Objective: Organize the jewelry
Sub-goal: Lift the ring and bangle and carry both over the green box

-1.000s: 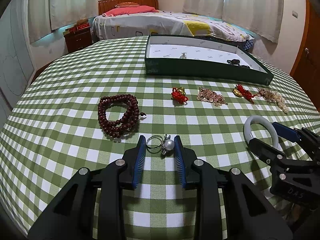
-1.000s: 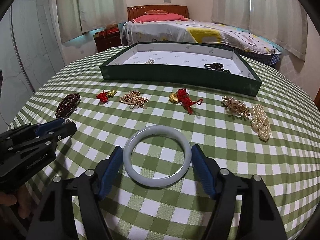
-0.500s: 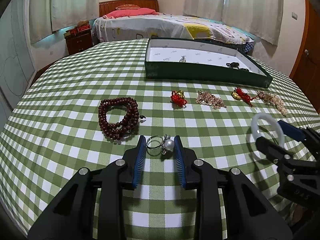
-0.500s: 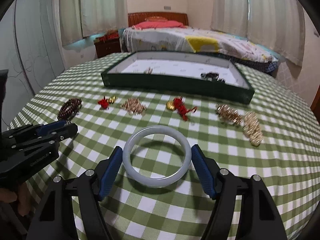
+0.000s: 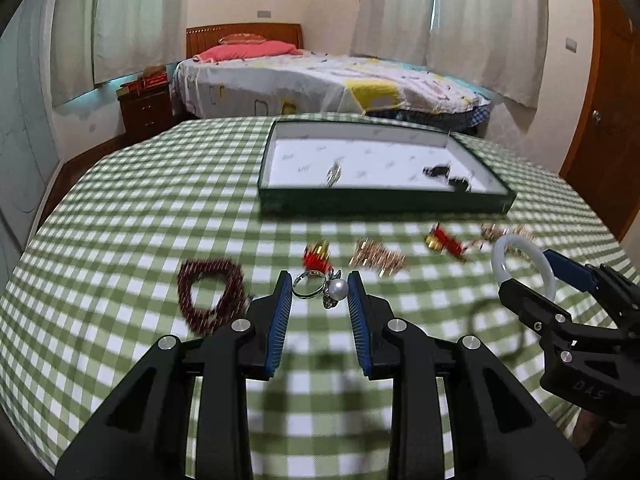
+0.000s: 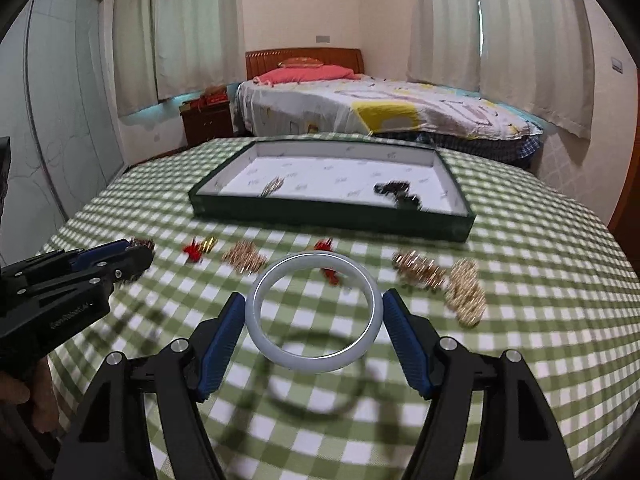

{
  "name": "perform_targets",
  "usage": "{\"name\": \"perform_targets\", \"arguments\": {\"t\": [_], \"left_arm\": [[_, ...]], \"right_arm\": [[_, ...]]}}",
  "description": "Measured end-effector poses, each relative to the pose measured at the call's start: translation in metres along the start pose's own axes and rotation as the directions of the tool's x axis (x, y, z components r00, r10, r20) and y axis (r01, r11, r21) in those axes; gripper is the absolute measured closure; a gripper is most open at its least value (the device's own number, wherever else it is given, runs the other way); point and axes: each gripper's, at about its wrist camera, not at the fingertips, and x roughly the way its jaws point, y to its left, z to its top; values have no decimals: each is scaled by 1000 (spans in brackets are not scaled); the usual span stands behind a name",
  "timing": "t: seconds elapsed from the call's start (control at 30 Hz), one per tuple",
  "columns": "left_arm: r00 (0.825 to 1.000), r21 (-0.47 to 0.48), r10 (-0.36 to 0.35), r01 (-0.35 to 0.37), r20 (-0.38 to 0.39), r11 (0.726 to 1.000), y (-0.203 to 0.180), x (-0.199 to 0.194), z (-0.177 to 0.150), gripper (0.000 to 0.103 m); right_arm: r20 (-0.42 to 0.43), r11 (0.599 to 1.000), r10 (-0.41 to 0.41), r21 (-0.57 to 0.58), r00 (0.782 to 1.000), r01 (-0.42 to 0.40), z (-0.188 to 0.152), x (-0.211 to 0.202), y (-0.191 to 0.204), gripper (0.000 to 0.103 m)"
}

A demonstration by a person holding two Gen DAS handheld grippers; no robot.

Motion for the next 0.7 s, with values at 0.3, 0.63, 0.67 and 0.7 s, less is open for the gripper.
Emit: {"name": "perform_targets", "arguments": {"t": [0.3, 0.63, 0.67, 0.7], "left_arm": [[997, 17, -38, 37, 61, 999, -14, 22, 61, 75], [999, 51, -30, 28, 42, 998, -20, 102, 137, 75], [999, 58, -26, 24, 33, 998, -20, 113, 145, 75], [999, 60, -25, 23, 28, 998, -20, 119, 149, 75]], "right_arm": [[75, 999, -42, 34, 996, 40, 51, 15, -33, 34], [88, 997, -69, 49, 994, 65, 122, 79, -70, 35], [80, 997, -70, 51, 994, 66, 129, 89, -74, 34], [72, 996, -72, 49, 995, 69, 136, 98, -77, 34]]}}
